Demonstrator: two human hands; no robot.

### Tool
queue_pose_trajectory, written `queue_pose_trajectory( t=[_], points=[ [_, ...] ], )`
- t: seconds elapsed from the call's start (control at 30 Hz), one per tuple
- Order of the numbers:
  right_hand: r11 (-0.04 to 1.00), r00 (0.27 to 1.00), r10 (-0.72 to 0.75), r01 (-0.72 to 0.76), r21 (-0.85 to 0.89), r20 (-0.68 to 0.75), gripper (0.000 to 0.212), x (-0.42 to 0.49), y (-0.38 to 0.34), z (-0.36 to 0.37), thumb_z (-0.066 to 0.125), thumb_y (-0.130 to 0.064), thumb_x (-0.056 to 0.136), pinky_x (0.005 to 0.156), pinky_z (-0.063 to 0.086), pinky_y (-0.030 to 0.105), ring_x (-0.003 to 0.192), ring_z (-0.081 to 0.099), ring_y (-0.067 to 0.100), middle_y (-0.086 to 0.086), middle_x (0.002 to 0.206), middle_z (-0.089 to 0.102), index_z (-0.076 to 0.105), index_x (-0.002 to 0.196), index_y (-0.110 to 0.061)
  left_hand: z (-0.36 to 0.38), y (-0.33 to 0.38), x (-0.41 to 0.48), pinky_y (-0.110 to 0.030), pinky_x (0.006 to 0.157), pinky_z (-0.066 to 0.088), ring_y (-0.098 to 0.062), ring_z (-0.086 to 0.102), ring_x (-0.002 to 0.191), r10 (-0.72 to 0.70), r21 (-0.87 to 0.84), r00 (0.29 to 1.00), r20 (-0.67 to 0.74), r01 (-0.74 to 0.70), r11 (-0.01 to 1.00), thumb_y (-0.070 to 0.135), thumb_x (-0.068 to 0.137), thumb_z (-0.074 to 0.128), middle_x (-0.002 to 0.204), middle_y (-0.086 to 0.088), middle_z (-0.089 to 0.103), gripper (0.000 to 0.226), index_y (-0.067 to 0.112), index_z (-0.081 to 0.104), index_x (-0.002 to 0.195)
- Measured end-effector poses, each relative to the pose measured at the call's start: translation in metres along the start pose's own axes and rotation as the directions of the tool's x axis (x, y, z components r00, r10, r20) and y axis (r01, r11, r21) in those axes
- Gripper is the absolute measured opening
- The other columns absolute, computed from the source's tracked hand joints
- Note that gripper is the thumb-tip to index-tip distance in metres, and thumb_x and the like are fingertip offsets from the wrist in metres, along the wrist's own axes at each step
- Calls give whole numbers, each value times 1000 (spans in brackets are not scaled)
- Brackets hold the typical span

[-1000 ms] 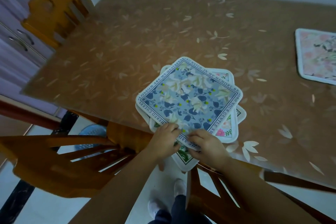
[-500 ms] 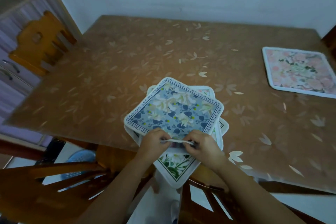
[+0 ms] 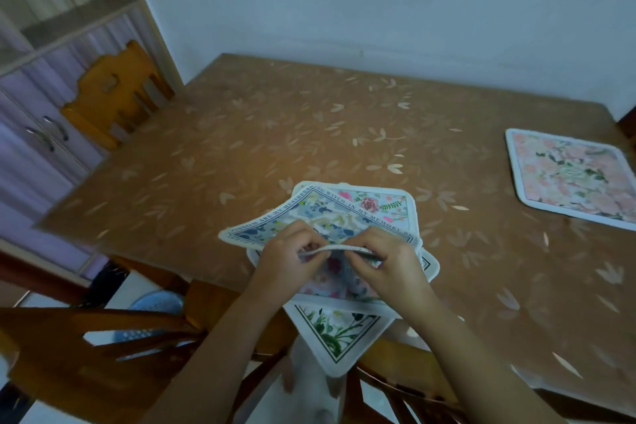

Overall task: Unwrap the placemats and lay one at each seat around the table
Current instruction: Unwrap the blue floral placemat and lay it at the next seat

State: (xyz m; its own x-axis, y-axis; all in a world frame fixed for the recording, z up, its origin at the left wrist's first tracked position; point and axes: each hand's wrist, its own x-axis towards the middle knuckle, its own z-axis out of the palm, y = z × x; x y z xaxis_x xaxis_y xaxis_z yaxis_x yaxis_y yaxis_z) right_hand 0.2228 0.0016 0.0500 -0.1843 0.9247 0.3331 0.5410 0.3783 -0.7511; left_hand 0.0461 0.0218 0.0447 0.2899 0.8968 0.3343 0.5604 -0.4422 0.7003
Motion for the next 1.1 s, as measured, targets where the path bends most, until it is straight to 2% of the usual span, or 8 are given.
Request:
queue_pose_trajectory(
  t=[0.17,0.33,0.4,0.6,0.7,0.8,0.93,1.1],
  points=[
    [995,997,-82,82,63,8,15,12,-35,30,66,1,78,64,51,25,72,57,6,5,76,64,69,85,-11,-48,-3,-21,-15,61,42,-9,53,69,-40,8,996,-76,41,999,0,73,72,78,-8,59,10,6,65,76],
    [984,990,-137,132,121,37,12,21,-72,86,63,-2,79,66,50,21,76,56,5,0,77,61,69,84,-11,-101,-27,-56,-26,62,44,-19,55,71,-96,71,986,-138,106,992,-3,72,72,79,-10,58,11,3,64,77],
    [982,991,-127,120,145,40,10,22,-89,113,63,-5,79,67,50,22,77,57,4,-2,77,61,69,84,-11,-124,-40,-72,-22,63,42,-19,54,71,-125,82,978,-165,140,987,-3,72,71,78,-10,58,9,1,65,78],
    [982,987,-159,158,107,-1,13,26,-150,190,64,-8,77,69,37,0,80,53,-14,-15,79,59,68,85,-18,-201,-81,-115,-19,64,43,-13,53,72,-143,49,968,-205,156,987,1,75,70,80,-1,56,9,7,64,78],
    [983,986,-169,169,73,-15,7,31,-176,224,62,-13,79,65,35,-1,77,51,-16,-24,77,52,67,83,-16,-236,-103,-128,-12,64,38,-6,48,71,-130,1,971,-203,133,991,2,78,68,78,9,48,10,9,61,77],
    [985,985,-169,170,40,-25,3,36,-200,254,62,-12,80,61,35,-1,71,51,-9,-12,72,58,65,80,-13,-263,-126,-136,-11,65,37,-5,47,72,-131,-33,970,-203,127,991,3,79,67,79,10,48,12,12,60,77],
    [986,983,-169,169,-8,-64,18,45,-224,290,64,-5,79,59,33,-3,72,49,-17,-23,65,44,57,75,-21,-290,-157,-142,-7,65,37,0,48,72,-147,-76,967,-210,134,988,3,78,68,78,13,48,14,14,61,76],
    [992,990,-118,114,-60,-73,18,72,-233,333,66,-5,80,54,35,9,62,48,-2,-16,64,44,56,68,-13,-317,-207,-130,-8,65,38,-8,50,74,-175,-124,970,-166,156,980,2,78,68,80,7,51,8,8,63,78]
  ],
)
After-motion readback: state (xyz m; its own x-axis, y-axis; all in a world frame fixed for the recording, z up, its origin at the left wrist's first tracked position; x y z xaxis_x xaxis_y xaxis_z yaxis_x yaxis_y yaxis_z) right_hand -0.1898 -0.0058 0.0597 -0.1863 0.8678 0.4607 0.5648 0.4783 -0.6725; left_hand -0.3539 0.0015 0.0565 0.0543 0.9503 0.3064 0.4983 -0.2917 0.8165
